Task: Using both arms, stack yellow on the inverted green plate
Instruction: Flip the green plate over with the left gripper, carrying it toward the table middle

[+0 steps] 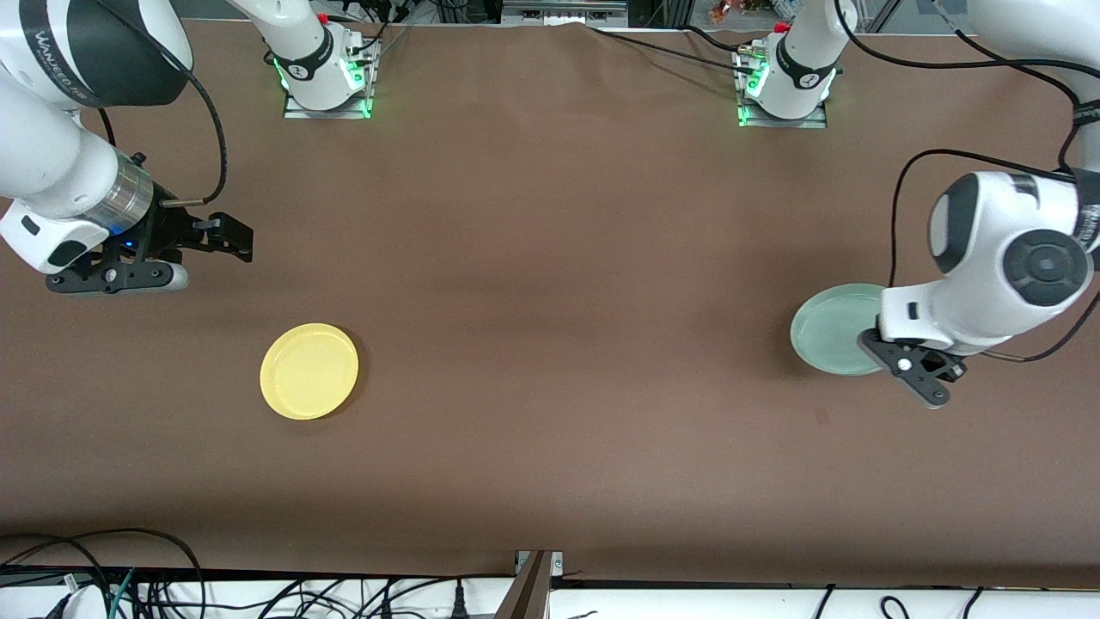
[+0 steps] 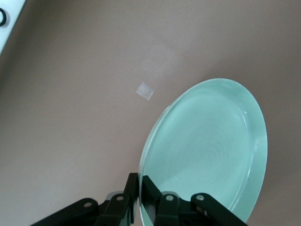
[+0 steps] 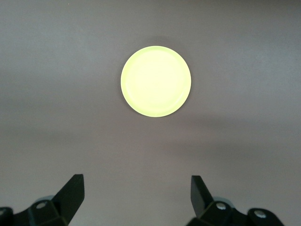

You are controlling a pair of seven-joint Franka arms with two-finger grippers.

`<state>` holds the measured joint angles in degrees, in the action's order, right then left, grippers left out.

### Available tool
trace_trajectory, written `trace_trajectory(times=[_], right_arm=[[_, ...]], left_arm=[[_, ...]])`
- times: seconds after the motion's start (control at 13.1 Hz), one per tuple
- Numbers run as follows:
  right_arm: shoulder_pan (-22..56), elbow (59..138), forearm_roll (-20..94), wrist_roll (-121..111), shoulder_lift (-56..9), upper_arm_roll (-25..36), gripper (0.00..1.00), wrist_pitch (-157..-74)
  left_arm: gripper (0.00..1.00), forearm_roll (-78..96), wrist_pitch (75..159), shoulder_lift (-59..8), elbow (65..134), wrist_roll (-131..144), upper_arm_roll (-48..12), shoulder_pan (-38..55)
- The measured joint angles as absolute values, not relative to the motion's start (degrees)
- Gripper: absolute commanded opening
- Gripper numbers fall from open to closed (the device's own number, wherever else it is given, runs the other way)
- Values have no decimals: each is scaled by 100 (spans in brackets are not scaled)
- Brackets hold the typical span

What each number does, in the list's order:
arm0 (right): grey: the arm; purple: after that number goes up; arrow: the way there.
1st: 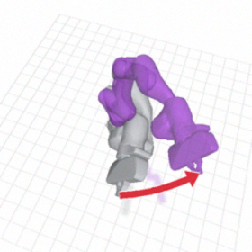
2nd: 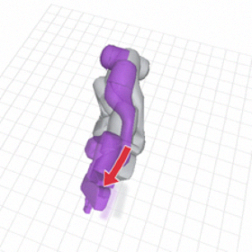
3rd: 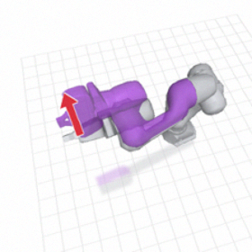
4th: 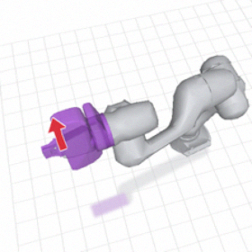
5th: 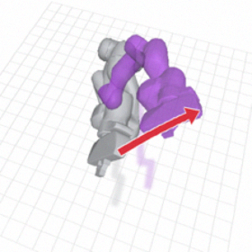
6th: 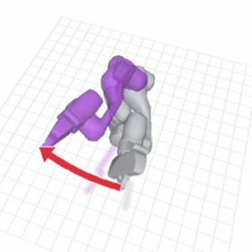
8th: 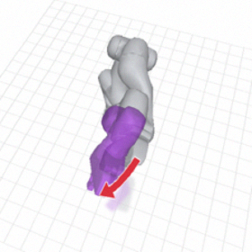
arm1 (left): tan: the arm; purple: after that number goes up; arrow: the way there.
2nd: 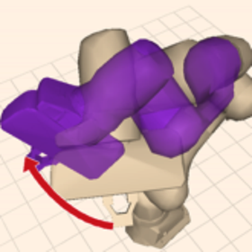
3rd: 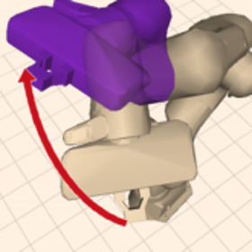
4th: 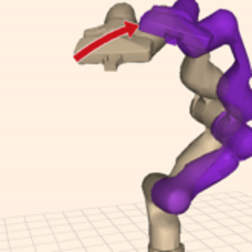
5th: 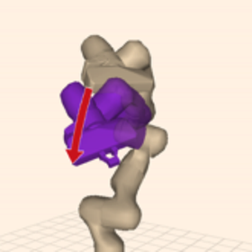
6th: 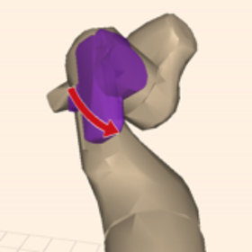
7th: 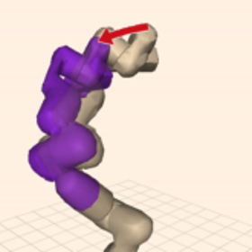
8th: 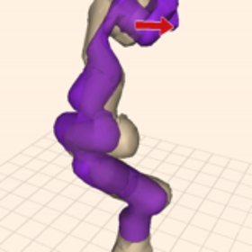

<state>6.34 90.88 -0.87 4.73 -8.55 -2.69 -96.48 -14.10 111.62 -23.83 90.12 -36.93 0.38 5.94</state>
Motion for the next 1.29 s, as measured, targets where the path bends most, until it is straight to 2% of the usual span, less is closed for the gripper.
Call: trace_trajectory(times=[0.3,0.61,0.91,1.14,1.22,1.29], right_arm=[[632,9087,-87,473,-855,-268,100,-9649],[626,9087,-87,473,-856,-266,100,-9648],[625,9107,-87,473,-866,-265,100,-9649],[625,9111,-87,473,-867,-261,100,-9654],[625,9112,-87,473,-871,-246,100,-9675],[625,9118,-87,471,-888,-218,100,-9710]], left_arm=[[0,-2278,10522,-2720,8440,-1751,36,1634],[0,-3489,10161,-3082,8361,799,25,2940],[0,-4455,9521,-3991,8243,3210,60,4425],[0,-4714,9092,-4444,7721,3714,178,4921],[7,-4695,9107,-4481,7632,3731,176,4925],[94,-4681,9133,-4504,7591,3822,176,4922]])
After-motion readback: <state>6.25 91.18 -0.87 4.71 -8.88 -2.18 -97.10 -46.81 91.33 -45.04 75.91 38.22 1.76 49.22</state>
